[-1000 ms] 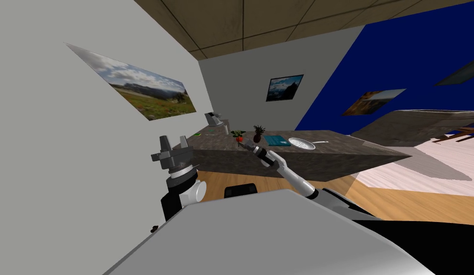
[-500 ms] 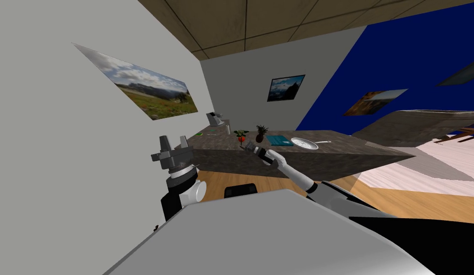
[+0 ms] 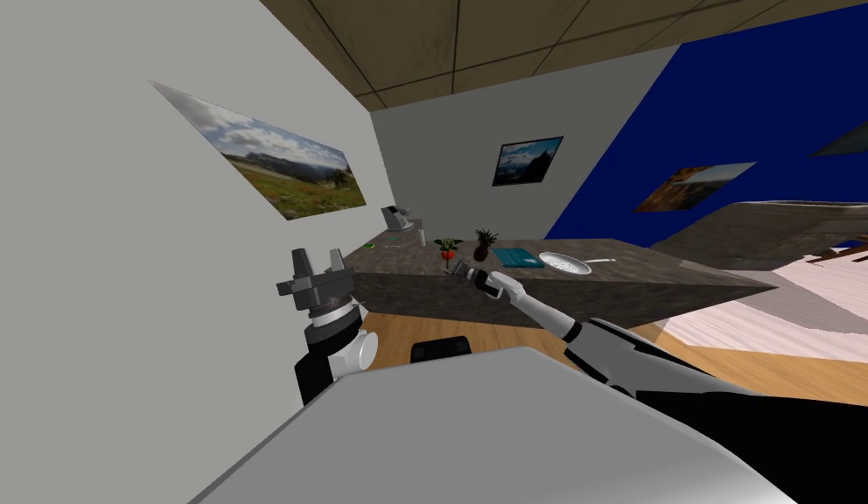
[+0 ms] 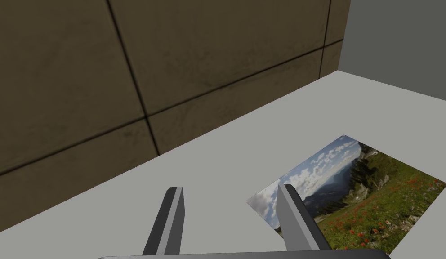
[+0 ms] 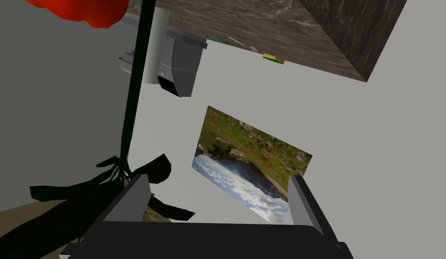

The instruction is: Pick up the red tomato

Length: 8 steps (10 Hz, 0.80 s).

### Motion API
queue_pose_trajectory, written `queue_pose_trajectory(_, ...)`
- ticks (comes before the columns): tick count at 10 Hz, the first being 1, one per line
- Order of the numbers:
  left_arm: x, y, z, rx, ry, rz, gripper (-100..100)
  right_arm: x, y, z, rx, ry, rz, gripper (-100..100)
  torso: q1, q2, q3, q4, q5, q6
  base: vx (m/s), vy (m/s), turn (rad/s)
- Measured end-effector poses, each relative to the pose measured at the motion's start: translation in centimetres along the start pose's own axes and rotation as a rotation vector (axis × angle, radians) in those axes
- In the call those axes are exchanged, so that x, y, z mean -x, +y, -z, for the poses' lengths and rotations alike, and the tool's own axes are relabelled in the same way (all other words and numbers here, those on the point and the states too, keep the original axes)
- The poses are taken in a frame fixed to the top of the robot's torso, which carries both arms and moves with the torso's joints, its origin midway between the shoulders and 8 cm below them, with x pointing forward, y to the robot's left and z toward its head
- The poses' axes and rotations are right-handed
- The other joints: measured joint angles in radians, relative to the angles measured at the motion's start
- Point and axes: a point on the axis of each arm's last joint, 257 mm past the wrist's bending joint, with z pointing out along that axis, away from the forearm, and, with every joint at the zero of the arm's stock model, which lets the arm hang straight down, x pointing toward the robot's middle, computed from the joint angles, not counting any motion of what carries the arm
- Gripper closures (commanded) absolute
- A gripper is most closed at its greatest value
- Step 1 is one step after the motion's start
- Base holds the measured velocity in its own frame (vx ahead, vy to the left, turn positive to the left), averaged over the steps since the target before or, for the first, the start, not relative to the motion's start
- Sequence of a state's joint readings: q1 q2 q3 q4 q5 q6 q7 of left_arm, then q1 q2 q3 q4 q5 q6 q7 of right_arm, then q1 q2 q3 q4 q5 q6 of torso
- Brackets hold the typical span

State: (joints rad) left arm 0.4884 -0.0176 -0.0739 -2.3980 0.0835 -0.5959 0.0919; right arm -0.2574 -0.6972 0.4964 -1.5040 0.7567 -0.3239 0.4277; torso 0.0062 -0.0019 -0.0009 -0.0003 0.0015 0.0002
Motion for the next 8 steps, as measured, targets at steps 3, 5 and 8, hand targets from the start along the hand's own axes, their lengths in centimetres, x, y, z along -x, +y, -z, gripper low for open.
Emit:
queue_pose_trajectory(3, 0.0, 0.0, 0.0, 0.000, 0.000, 0.000, 0, -3.8, -2.2, 0.6, -0.011, 0.109, 0.122, -100, 0.000, 0.001, 0.000, 0.000, 0.000, 0.000, 0.014, 0.102, 0.017)
queue_pose_trajectory(5, 0.0, 0.0, 0.0, 0.000, 0.000, 0.000, 0, -6.4, -3.8, 1.5, -0.016, 0.182, 0.213, -100, 0.000, 0.001, 0.000, 0.000, 0.000, 0.000, 0.020, 0.107, 0.015)
queue_pose_trajectory(8, 0.0, 0.0, 0.0, 0.000, 0.000, 0.000, 0, -9.5, -7.4, 3.0, -0.026, 0.297, 0.359, -100, 0.000, -0.001, 0.000, 0.000, 0.000, 0.000, 0.034, 0.122, 0.028)
